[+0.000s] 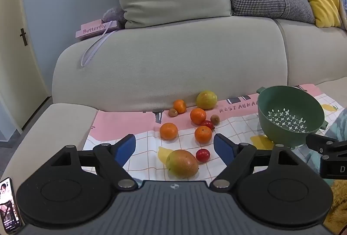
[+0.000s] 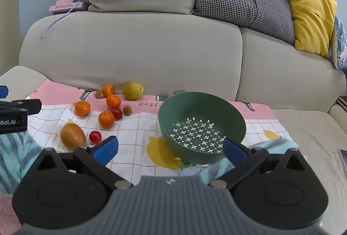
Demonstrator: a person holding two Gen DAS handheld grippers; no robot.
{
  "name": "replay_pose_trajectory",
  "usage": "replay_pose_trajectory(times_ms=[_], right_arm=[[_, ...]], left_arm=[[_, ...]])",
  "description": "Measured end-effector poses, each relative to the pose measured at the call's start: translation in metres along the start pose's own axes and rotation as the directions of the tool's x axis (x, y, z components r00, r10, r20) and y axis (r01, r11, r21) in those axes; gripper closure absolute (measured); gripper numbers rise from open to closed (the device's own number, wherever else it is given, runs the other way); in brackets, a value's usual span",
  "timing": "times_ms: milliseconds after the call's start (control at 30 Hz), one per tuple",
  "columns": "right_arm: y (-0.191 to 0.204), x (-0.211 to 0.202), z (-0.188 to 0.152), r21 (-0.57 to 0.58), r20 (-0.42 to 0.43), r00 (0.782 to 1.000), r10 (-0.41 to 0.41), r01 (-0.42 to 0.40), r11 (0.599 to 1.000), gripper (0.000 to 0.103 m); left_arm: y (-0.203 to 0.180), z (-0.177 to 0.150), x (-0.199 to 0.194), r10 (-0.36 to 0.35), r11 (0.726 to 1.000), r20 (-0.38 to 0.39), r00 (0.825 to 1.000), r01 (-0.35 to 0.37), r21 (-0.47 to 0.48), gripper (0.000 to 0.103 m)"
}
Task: Organize fruits
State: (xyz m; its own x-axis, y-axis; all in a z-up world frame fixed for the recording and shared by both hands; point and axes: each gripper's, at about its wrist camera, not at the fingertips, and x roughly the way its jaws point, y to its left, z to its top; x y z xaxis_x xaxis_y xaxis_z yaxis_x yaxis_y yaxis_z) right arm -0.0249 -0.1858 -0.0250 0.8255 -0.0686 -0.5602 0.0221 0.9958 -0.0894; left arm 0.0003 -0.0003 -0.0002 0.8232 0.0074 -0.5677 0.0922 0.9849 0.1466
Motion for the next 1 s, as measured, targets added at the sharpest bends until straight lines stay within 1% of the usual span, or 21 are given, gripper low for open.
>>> replay_pose_trajectory(times_ms=[200,367,467,633,800,1000], right_arm=[[-0.001,-0.003,-0.002,0.001,-0.005,1.0,0.01,-0.01,1.0,0.004],[-0.002,-0.013,-0.003,0.024,-0.003,1.0,0.023,-0.023,0.999,0.004],[-0.003,-0.008,-0.002,0.034,-0.023,0.999,0.028,-0.027,0.999,0.004],[-0.002,-0.01,-0.003,0.043,-0.011,0.999,0.039,-0.039,0.998,0.004],[-0.002,-0.002,-0.006,0.023,-0.027,0.999,0.022,-0.022,0.999,0.004],[-0.013,0.007,-0.007,0.068,-0.042,0.999,0.02,-0.017,0.998,0.004]], left_arm=[[0.002,-0.001,0.001,-0.01,1.0,0.015,1.0,0.01,-0.017,0.007],[-0.006,-0.001,-0.005,0.006,1.0,0.029,1.0,-0.006,0.012,0.007],[-0.008,-0.002,-0.006,0.006,1.0,0.039,0.999,-0.007,0.03,0.007],[-0.012,-0.004,-0.008,0.013,0.998,0.047,0.999,-0.016,0.067,0.007],[-0.01,-0.004,-0.006,0.012,0.998,0.04,0.999,-0.014,0.054,0.007],[-0.012,-0.003,-0.005,0.023,0.997,0.034,0.999,-0.026,0.068,0.007]])
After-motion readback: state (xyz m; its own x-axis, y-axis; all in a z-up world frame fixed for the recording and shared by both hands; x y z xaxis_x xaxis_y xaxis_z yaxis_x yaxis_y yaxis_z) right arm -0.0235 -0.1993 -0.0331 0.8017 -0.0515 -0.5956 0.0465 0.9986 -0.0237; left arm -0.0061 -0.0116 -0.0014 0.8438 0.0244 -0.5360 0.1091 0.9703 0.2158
